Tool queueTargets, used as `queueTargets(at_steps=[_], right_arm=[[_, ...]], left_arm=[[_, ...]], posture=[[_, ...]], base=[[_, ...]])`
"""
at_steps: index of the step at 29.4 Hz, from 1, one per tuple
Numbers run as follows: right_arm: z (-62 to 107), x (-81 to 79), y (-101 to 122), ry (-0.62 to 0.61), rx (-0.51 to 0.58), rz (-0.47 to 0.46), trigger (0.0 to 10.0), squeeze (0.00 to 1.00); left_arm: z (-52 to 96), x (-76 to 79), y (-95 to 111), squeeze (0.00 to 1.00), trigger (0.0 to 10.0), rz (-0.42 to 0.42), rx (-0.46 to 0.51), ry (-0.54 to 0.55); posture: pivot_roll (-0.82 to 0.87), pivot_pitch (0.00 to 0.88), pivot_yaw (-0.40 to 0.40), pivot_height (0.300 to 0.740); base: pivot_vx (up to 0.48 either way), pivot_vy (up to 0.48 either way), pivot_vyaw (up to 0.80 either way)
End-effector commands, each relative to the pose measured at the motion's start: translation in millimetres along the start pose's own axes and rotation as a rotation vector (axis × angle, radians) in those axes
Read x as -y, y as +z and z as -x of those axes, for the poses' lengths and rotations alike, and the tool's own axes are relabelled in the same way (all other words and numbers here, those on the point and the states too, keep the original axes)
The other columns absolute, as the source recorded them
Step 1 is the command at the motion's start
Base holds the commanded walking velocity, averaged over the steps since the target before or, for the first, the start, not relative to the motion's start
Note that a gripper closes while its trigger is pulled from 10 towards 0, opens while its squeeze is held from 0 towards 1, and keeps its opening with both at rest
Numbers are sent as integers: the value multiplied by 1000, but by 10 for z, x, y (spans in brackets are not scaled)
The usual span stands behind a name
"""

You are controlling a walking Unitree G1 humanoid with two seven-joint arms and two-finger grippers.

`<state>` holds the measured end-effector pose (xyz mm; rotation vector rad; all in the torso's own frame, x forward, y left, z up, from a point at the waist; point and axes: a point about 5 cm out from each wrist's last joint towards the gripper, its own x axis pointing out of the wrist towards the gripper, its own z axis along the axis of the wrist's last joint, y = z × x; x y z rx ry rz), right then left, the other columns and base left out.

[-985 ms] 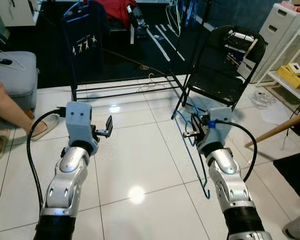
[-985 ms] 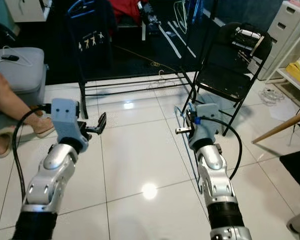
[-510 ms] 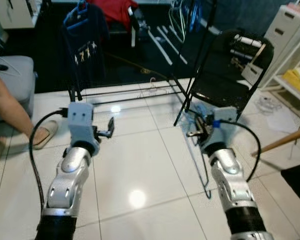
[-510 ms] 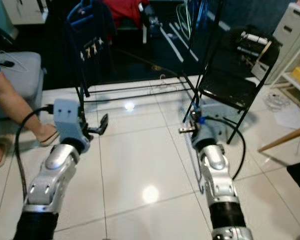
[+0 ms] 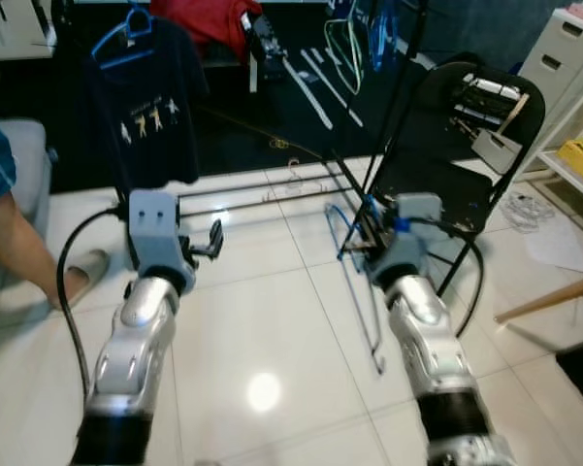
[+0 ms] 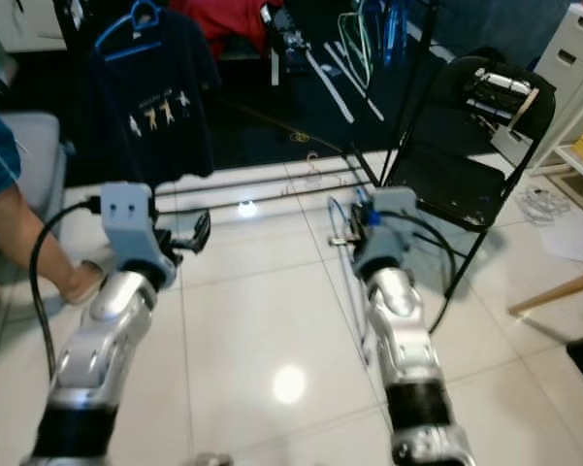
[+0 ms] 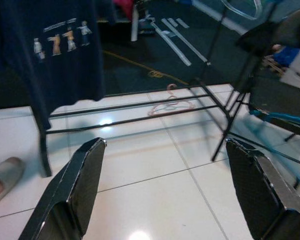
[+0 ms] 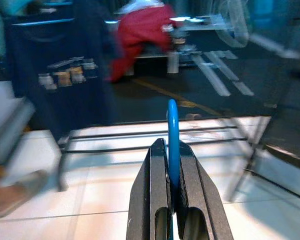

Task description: Hang hanger

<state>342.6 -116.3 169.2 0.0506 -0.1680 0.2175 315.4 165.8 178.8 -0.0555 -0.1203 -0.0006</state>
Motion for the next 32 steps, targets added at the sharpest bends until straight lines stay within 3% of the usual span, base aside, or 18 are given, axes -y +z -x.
queueTargets(at_steps=[1, 32], right_arm=[[28, 108, -52, -35, -29, 9, 10000, 0], [45, 259, 118, -65, 32, 32, 10000, 0]], left_arm=[[26, 14, -40, 0, 10000, 5, -20, -4], [-31, 98, 62, 0, 10000, -17, 13, -51]], posture=[[-22, 170, -89, 740], [-37, 165, -80, 740]], base=[[472, 0, 0], [475, 0, 0]])
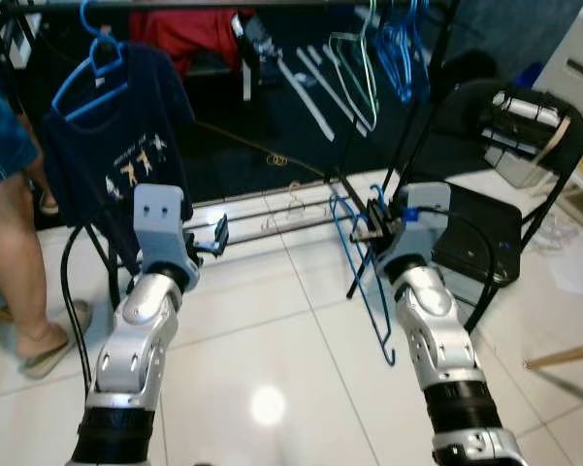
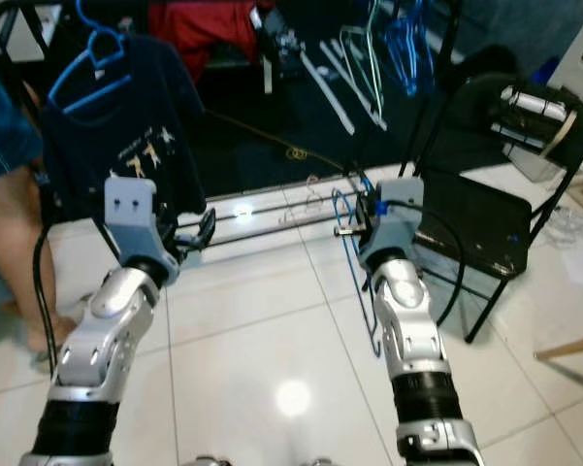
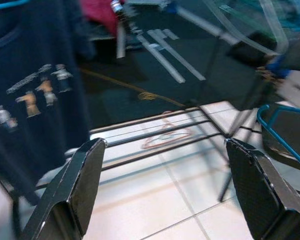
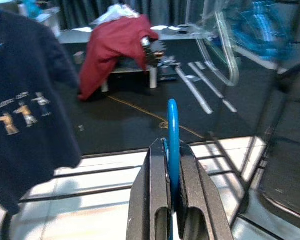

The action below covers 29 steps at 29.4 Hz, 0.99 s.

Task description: Hang hanger

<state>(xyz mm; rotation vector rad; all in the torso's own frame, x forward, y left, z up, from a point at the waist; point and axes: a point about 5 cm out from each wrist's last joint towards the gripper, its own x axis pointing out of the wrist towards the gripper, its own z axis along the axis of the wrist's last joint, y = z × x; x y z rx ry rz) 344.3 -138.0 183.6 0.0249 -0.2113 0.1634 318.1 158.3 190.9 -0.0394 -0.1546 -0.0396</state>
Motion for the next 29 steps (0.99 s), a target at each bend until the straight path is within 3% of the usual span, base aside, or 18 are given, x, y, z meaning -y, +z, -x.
queueTargets(at_steps=[1, 14, 24, 29], right_arm=[[59, 57, -44, -17, -12, -3, 10000, 0], [25, 33, 11, 13, -2, 12, 10000, 0], [22, 19, 14, 37, -11, 100, 10000, 0], [-9, 26, 59, 44, 2, 120, 10000, 0]], left_arm=[[14, 24, -45, 0, 10000, -4, -19, -13], [-6, 26, -11, 0, 10000, -1, -8, -15], [-29, 26, -13, 0, 10000, -11, -7, -10], [-13, 3, -15, 0, 10000, -7, -12, 2]], posture=[[-35, 152, -79, 740], [-44, 150, -83, 740], [-45, 159, -85, 740], [-49, 168, -85, 740]], base=[[472, 0, 0], [478, 0, 0], [477, 0, 0], [480, 0, 685]])
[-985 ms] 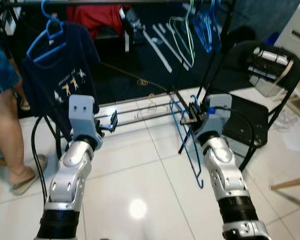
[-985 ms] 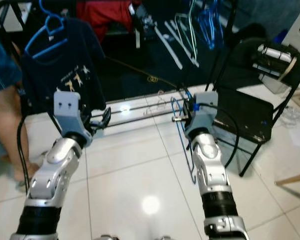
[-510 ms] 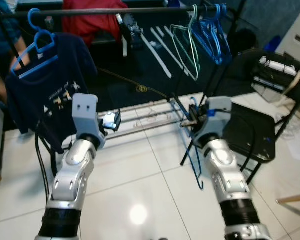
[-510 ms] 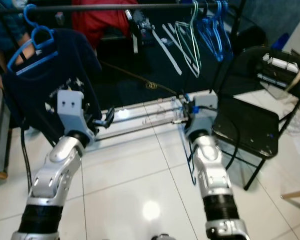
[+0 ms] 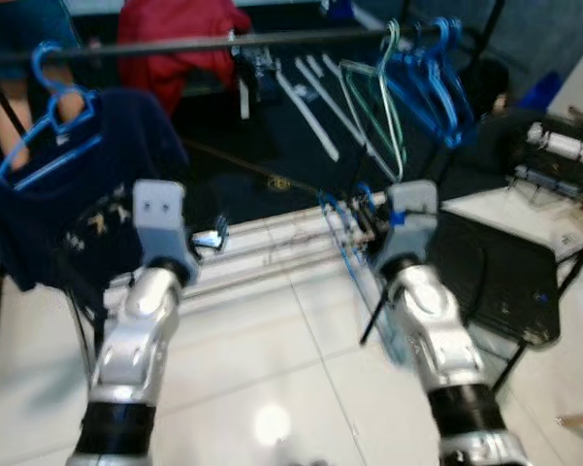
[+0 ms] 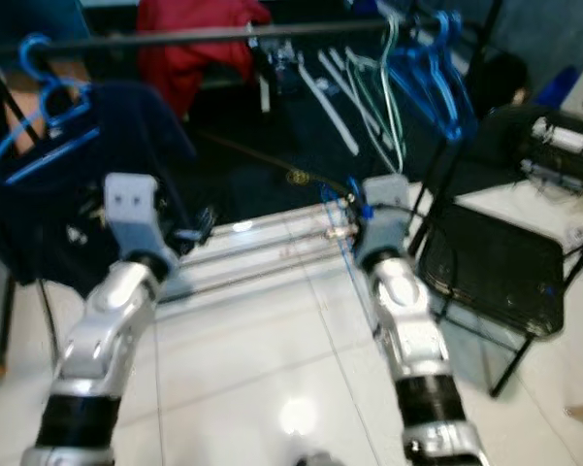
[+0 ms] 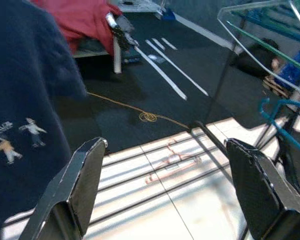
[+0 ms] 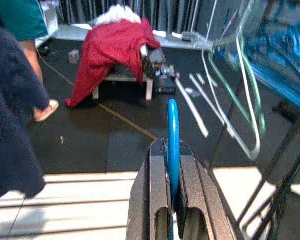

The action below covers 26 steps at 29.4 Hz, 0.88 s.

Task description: Hang hanger

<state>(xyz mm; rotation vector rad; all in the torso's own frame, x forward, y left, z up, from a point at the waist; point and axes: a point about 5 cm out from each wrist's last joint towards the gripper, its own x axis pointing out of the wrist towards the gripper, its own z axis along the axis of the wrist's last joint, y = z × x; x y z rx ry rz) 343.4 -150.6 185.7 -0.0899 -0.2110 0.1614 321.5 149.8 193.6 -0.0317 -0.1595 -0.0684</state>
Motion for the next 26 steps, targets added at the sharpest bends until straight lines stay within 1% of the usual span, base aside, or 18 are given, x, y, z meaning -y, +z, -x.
queueTargets(at_steps=[1, 4, 7, 13, 14, 15, 21, 23, 24, 26], right_arm=[[-33, -92, 42, 33, 13, 7, 10000, 0], [-39, -57, 54, 21, 22, 10, 10000, 0], [-60, -24, 83, 16, 27, 6, 10000, 0], [-97, -11, 105, 27, 32, 15, 10000, 0], [-120, -9, 146, 36, 43, 22, 10000, 0], [-171, -15, 248, 55, 73, 48, 10000, 0], [-201, -58, 367, 88, 128, 83, 10000, 0], [-207, -75, 485, 91, 182, 66, 10000, 0], [-211, -107, 609, 111, 245, 62, 10000, 0], [-211, -144, 739, 138, 312, 62, 10000, 0]], left_arm=[[30, -80, -34, 0, 10000, -2, -16, 31], [33, -81, -44, 0, 10000, -2, -18, 32], [29, -80, -34, 0, 10000, 0, -19, 32], [21, -84, -39, 0, 10000, -3, -20, 34], [21, -86, -25, 0, 10000, 0, -16, 36], [13, -85, -15, 0, 10000, -2, -14, 35], [12, -83, -13, 0, 10000, -3, -12, 33], [18, -79, 9, 0, 10000, 0, -5, 33], [20, -63, 15, 0, 10000, 12, 4, 22], [21, -43, 19, 0, 10000, 26, 13, 7]], posture=[[-49, 168, -85, 740], [-47, 161, -82, 740], [-48, 167, -83, 740], [-45, 173, -83, 740], [-47, 170, -80, 740], [-48, 182, -80, 740], [-45, 175, -80, 740], [-44, 174, -80, 740], [-47, 188, -80, 740], [-47, 188, -80, 740]], base=[[480, 0, 800], [480, 0, 731], [480, 0, 0], [480, 0, 0], [472, 0, 0], [472, 0, 450], [472, 0, 742], [472, 0, 0], [472, 0, 0], [472, 0, 0]])
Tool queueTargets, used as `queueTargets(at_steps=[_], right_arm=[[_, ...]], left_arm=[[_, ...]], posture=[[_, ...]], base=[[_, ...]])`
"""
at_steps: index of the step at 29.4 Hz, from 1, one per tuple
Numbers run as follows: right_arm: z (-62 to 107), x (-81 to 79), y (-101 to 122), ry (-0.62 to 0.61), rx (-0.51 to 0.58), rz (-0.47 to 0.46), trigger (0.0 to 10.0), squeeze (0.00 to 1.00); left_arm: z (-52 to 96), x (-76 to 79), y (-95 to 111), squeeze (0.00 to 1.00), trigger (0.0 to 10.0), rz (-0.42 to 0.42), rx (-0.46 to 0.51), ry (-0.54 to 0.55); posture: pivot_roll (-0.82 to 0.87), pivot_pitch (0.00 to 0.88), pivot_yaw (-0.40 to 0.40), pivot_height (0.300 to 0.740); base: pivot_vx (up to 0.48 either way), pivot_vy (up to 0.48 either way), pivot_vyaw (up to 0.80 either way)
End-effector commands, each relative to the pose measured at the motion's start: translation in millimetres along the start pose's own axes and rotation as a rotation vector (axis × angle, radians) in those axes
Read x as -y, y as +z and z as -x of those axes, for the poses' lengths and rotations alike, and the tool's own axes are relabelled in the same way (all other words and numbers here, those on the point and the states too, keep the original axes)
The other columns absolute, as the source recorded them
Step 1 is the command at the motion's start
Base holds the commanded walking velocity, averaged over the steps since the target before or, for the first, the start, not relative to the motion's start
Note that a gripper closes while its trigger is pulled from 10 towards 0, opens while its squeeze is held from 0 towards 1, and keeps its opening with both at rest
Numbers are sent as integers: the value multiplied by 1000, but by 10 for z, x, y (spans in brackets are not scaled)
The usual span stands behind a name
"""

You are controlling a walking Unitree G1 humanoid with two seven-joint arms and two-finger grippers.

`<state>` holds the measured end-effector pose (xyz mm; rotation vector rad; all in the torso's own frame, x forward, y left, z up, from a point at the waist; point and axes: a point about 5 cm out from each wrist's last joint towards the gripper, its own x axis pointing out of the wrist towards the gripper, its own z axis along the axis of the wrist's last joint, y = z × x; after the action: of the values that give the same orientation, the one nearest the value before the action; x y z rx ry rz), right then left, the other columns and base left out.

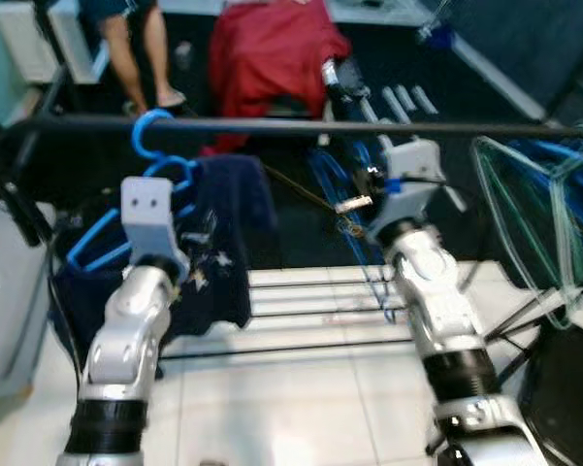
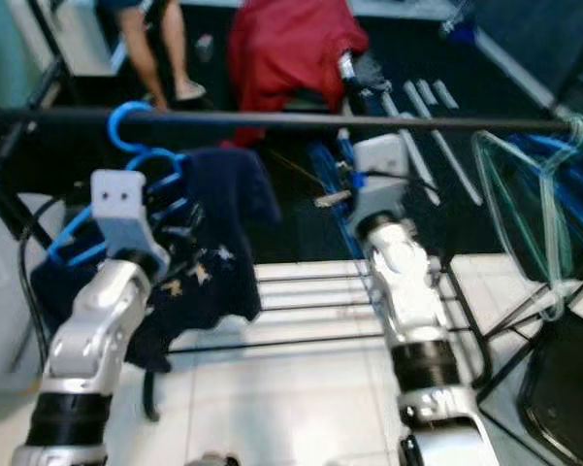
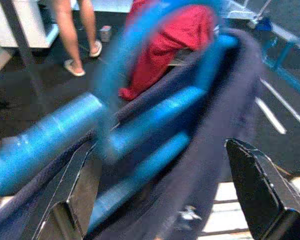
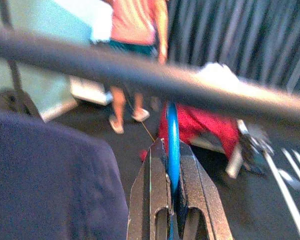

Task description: Hang hanger

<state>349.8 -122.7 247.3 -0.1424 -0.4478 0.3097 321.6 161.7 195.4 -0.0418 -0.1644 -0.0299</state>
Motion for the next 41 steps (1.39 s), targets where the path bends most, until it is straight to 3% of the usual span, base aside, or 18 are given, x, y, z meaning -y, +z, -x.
queueTargets(at_steps=[1, 6, 10, 23, 25, 26, 28, 29, 30, 31, 33, 34, 38, 39, 40, 41], right_arm=[[-8, 47, 176, 6, 99, 19, 10000, 0], [-10, -6, 227, 31, 140, 12, 10000, 0], [45, -70, 118, 32, 104, -15, 10000, 0], [227, -170, -96, 11, 19, -66, 10000, 0], [285, -192, -152, 8, -8, -68, 10000, 0], [394, -198, -283, 0, -76, -64, 10000, 0], [394, -198, -283, 0, -76, -64, 10000, 0], [534, -187, -461, -12, -175, -59, 10000, 0], [534, -187, -461, -12, -175, -59, 10000, 0], [655, -182, -595, -14, -253, -58, 10000, 0], [655, -182, -595, -14, -253, -58, 10000, 0], [769, -189, -692, -11, -314, -59, 10000, 0], [826, -198, -654, -15, -275, -51, 10000, 0], [832, -201, -549, -22, -195, -45, 10000, 0], [832, -201, -549, -22, -195, -45, 10000, 0], [814, -198, -391, -29, -84, -24, 10000, 0]], left_arm=[[25, 89, -1, 0, 10000, 24, 12, -42], [54, 204, 37, 0, 10000, 36, 33, -125], [87, 257, 21, 0, 10000, 21, 31, -183], [132, 251, -25, 0, 10000, -14, 7, -212], [137, 252, -24, 0, 10000, -15, 5, -217], [149, 258, -25, 0, 10000, -20, 1, -229], [149, 258, -25, 0, 10000, -20, 1, -229], [161, 263, -34, 0, 10000, -26, -7, -244], [161, 263, -34, 0, 10000, -26, -7, -244], [173, 267, -41, 0, 10000, -31, -14, -258], [173, 267, -41, 0, 10000, -31, -14, -258], [187, 274, -49, 0, 10000, -39, -22, -282], [199, 283, -46, 0, 10000, -43, -22, -307], [209, 289, -38, 0, 10000, -45, -19, -325], [209, 289, -38, 0, 10000, -45, -19, -325], [222, 295, -33, 0, 10000, -53, -20, -348]], posture=[[-48, 184, -78, 740], [-47, 185, -80, 740], [-45, 190, -80, 740], [-45, 194, -80, 740], [-44, 200, -81, 740], [-46, 205, -77, 740], [-46, 205, -77, 740], [-46, 205, -77, 740], [-46, 205, -77, 740], [-47, 209, -74, 740], [-47, 209, -74, 740], [-48, 211, -71, 740], [-49, 211, -69, 740], [-47, 215, -66, 740], [-47, 215, -66, 740], [-49, 213, -65, 740]], base=[[472, 0, 0], [94, 0, 0], [0, 0, 0], [0, 0, 0], [0, 0, 0], [0, 0, 0], [0, 0, 0], [0, 0, 0], [0, 0, 0], [0, 0, 0], [0, 0, 0], [0, 0, 0], [0, 0, 0], [0, 0, 0], [0, 0, 0], [0, 0, 0]])
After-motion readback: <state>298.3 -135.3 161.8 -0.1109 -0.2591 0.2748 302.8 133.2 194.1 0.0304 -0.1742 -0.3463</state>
